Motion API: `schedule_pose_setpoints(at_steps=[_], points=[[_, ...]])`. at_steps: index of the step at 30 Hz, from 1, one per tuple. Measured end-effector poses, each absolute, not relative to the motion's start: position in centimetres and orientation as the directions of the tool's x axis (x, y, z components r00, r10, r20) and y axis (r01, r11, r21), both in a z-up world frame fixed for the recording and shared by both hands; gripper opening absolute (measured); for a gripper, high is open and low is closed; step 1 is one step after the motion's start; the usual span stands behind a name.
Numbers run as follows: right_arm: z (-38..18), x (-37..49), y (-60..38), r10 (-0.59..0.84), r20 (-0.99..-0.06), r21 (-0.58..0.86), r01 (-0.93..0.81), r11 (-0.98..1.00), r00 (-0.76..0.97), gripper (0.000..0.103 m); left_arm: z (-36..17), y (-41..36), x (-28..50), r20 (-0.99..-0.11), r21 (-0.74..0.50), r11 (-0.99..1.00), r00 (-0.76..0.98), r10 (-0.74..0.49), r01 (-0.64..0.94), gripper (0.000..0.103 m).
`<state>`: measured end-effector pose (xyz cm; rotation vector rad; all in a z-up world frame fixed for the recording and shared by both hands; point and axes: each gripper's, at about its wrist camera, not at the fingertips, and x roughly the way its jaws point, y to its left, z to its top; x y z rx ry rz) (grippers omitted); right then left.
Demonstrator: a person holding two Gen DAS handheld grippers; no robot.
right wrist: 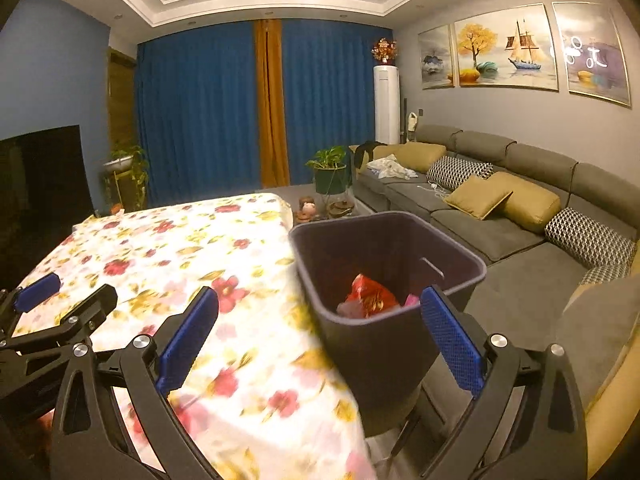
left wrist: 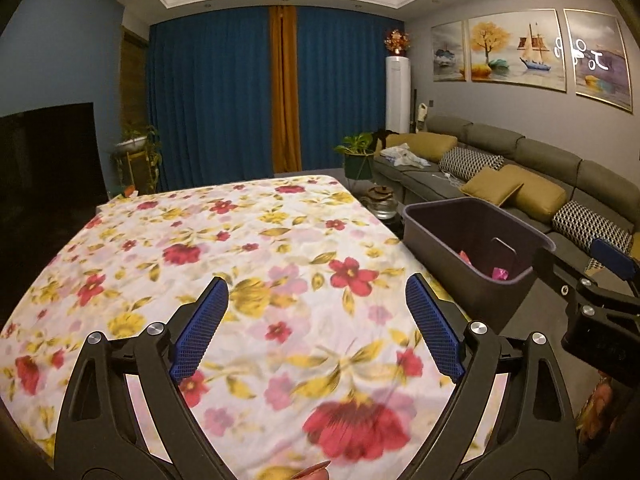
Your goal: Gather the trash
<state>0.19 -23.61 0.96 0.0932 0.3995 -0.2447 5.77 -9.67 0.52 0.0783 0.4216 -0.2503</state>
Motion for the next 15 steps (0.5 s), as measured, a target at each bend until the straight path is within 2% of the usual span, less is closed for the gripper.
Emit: schedule_pose_setpoints(at_steps=[15], points=[[1.0, -5.3, -18.6, -0.201, -0.363, 0.014, 0.221, 0.975, 0.91, 0.097, 0.6, -5.1, 1.3, -0.39, 0.018, 0.972, 0.897, -0.209, 0.234, 0.089]])
